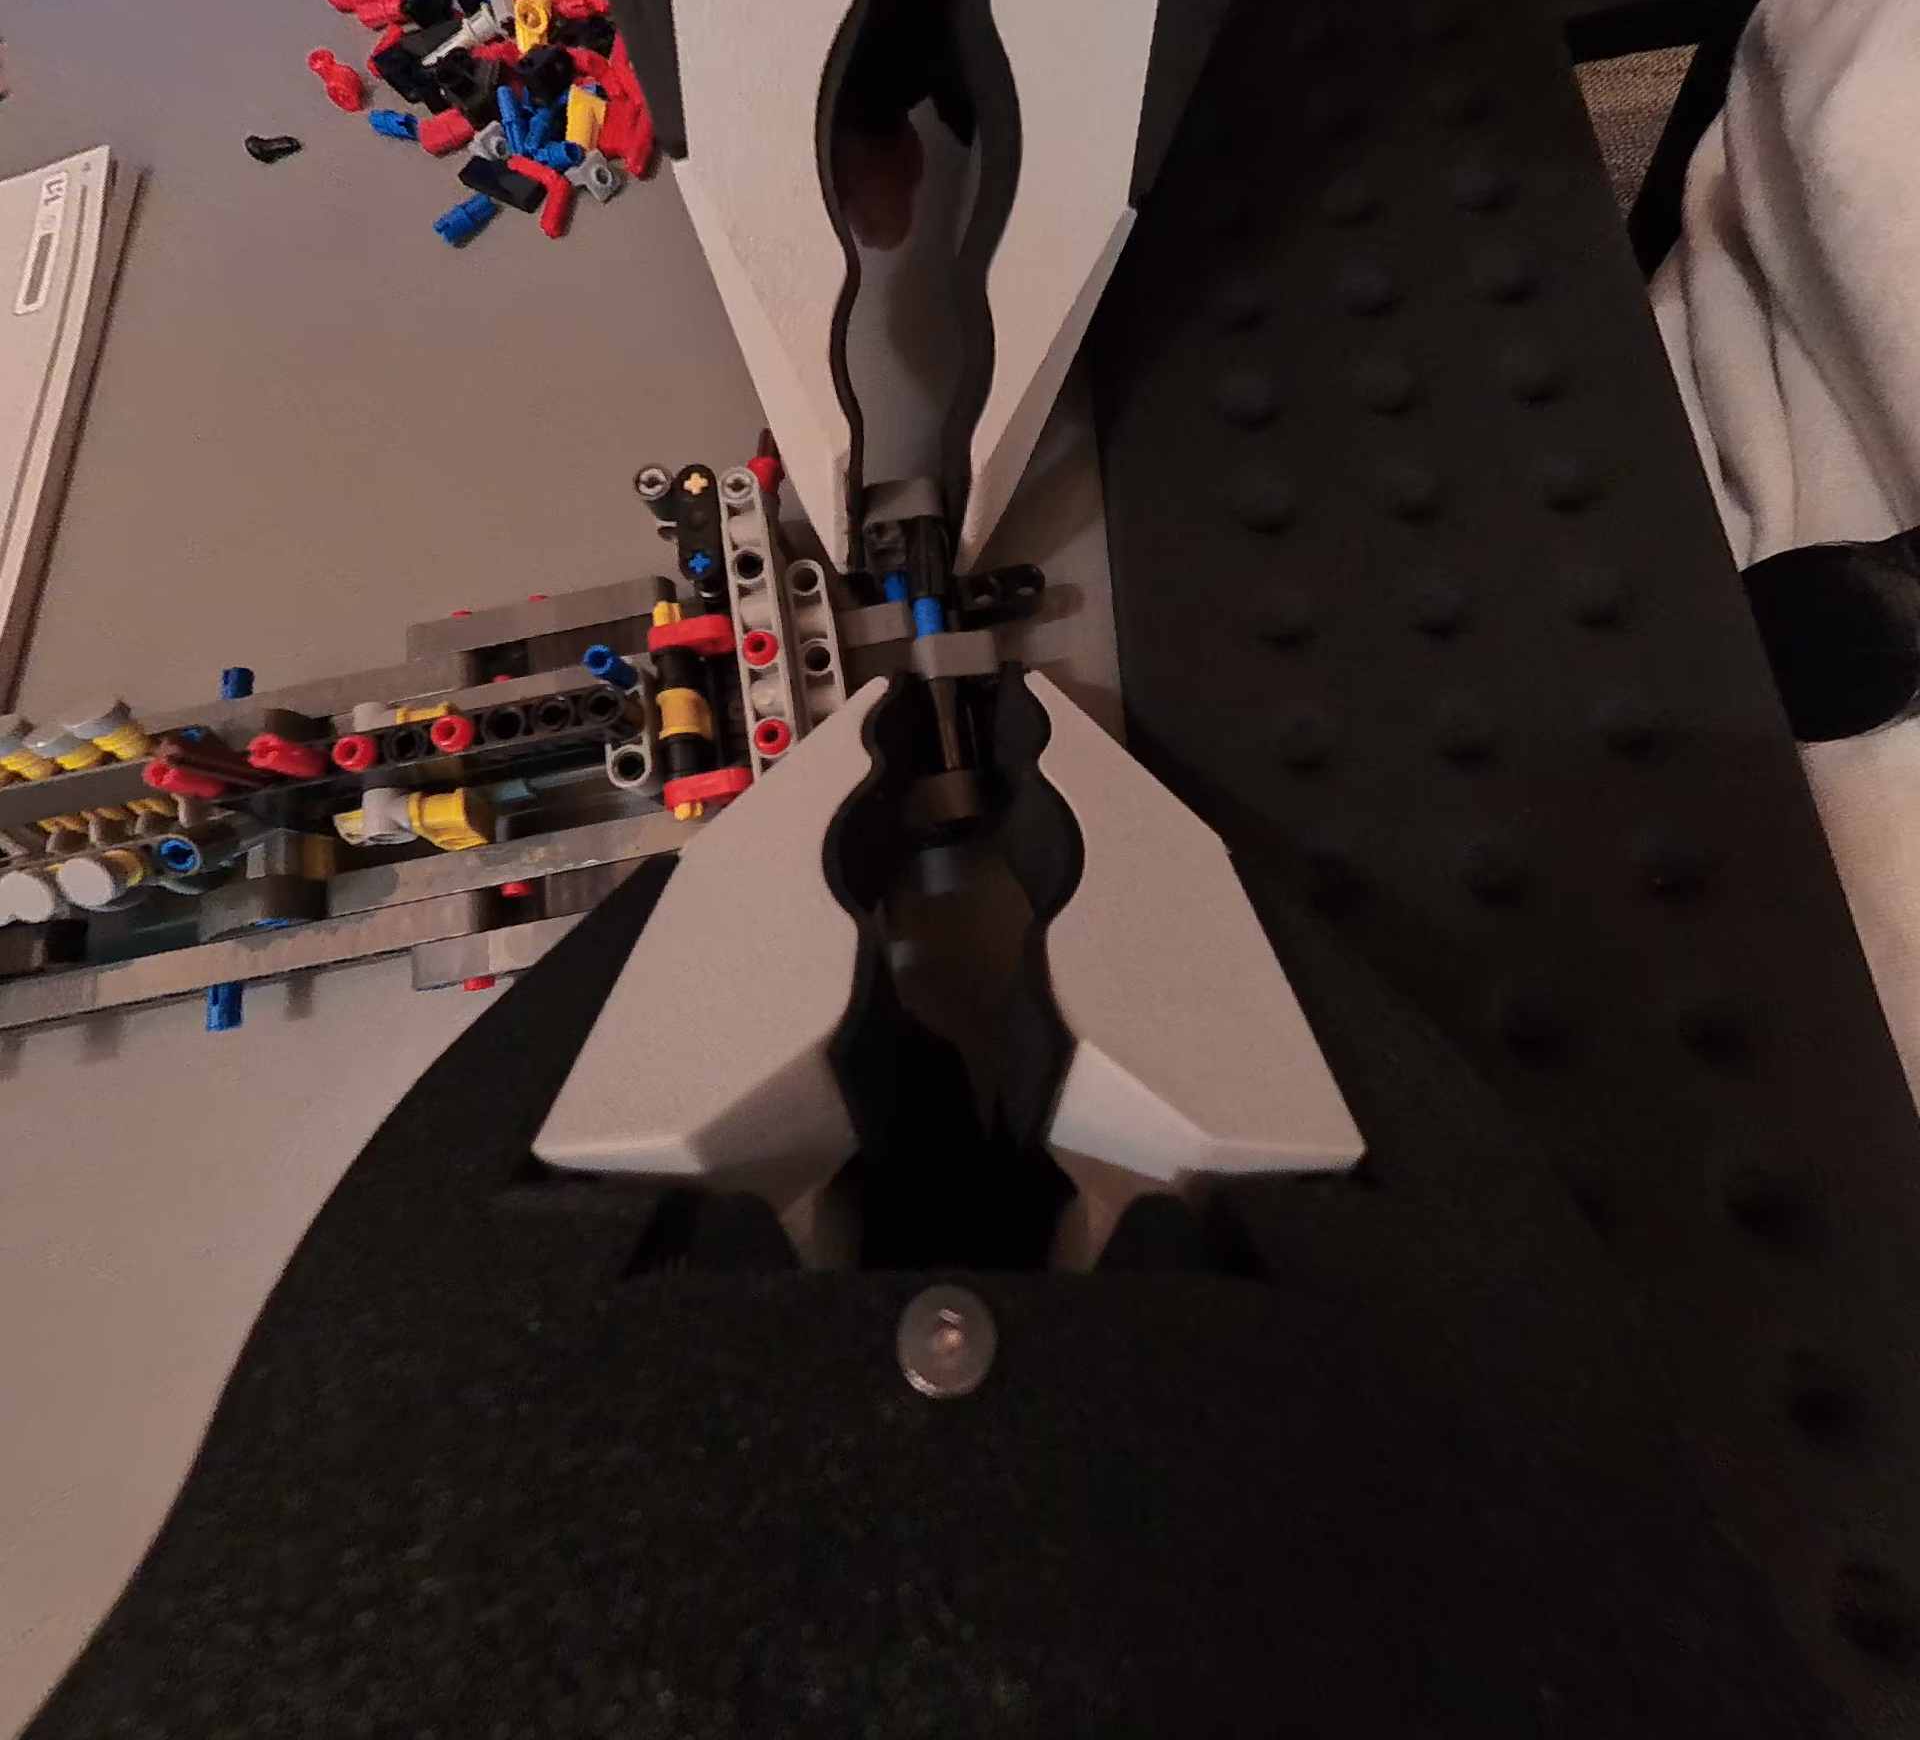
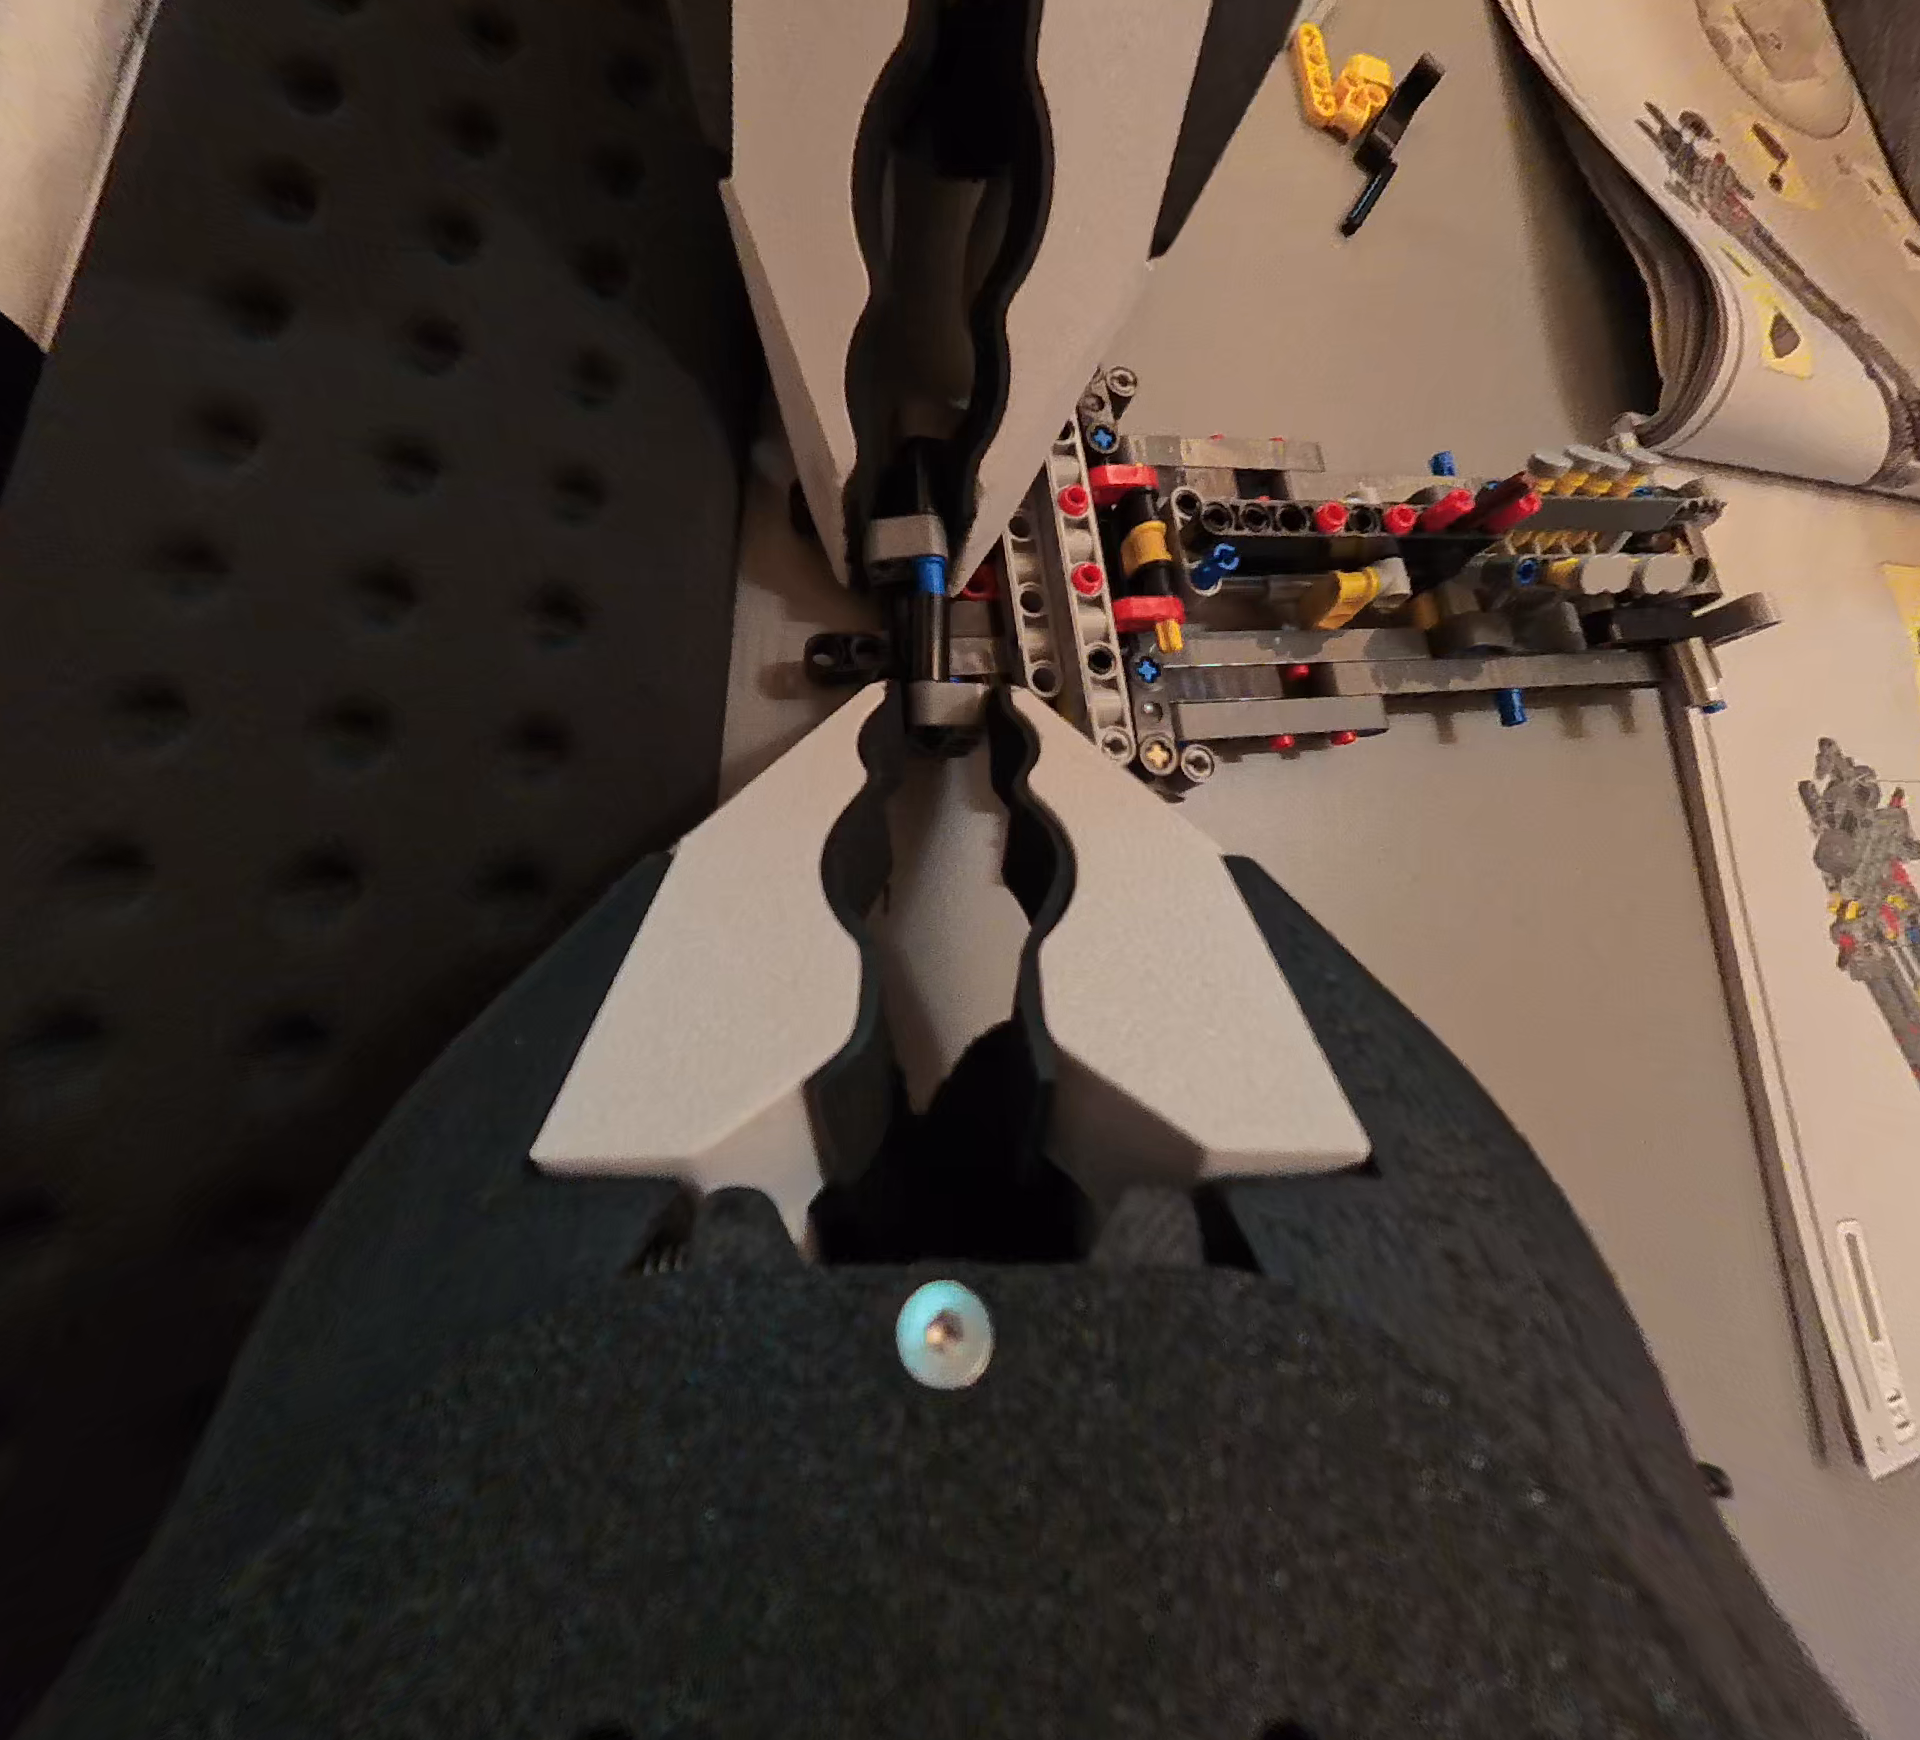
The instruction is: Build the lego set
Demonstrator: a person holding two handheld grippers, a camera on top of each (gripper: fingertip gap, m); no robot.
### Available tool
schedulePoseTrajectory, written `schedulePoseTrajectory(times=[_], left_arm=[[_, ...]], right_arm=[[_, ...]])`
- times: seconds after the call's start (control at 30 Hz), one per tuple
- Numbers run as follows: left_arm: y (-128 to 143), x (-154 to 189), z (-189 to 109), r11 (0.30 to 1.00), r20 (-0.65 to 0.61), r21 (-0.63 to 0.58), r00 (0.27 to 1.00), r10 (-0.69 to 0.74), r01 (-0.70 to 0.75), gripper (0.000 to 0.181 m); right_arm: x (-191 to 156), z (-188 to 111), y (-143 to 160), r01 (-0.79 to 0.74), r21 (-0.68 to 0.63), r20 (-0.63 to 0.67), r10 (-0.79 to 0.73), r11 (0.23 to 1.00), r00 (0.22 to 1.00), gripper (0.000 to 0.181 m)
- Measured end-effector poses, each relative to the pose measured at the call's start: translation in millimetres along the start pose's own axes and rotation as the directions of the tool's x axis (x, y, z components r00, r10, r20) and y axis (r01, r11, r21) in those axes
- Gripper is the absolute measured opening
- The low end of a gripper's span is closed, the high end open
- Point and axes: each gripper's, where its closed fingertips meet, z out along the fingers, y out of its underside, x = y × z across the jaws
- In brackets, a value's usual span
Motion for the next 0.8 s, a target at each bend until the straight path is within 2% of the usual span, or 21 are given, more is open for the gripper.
schedulePoseTrajectory(times=[0.17,0.27,0.33,0.43,0.57,0.6,0.67,0.8], left_arm=[[-0.1,0.9,0.0,1.000,0.001,-0.001,1.000,0.011,-0.011,0.012],[-0.4,3.4,0.0,1.000,-0.011,0.000,1.000,0.022,-0.022,0.012],[-0.4,3.3,0.0,1.000,-0.013,0.000,1.000,0.020,-0.020,0.012],[-0.4,2.3,0.2,1.000,-0.006,-0.001,1.000,0.017,-0.017,0.013],[-0.3,0.8,0.6,1.000,0.002,-0.004,1.000,0.005,-0.005,0.013],[-0.4,0.8,0.7,1.000,0.003,-0.004,1.000,0.008,-0.008,0.013],[-0.5,1.2,0.6,1.000,0.000,-0.002,1.000,0.012,-0.012,0.013],[-1.1,5.2,0.3,0.999,-0.025,0.004,0.999,0.034,-0.034,0.012]], right_arm=[[-1.5,0.3,0.1,-0.053,-0.023,0.054,0.054,0.998,0.997,0.015],[-5.6,0.0,-1.0,-0.134,-0.019,0.153,0.135,0.991,0.979,0.015],[-5.3,0.2,-0.7,-0.117,-0.033,0.165,0.120,0.993,0.979,0.015],[-4.1,0.4,0.3,-0.157,-0.066,0.122,0.164,0.985,0.979,0.015],[-2.3,1.2,1.6,-0.153,-0.048,0.022,0.154,0.987,0.988,0.015],[-2.3,1.1,1.3,-0.197,-0.039,0.027,0.198,0.980,0.980,0.015],[-2.5,0.8,-0.6,-0.325,0.012,0.097,0.323,0.946,0.942,0.014],[-7.0,-0.6,-2.2,-0.367,-0.023,0.191,0.365,0.930,0.911,0.015]])
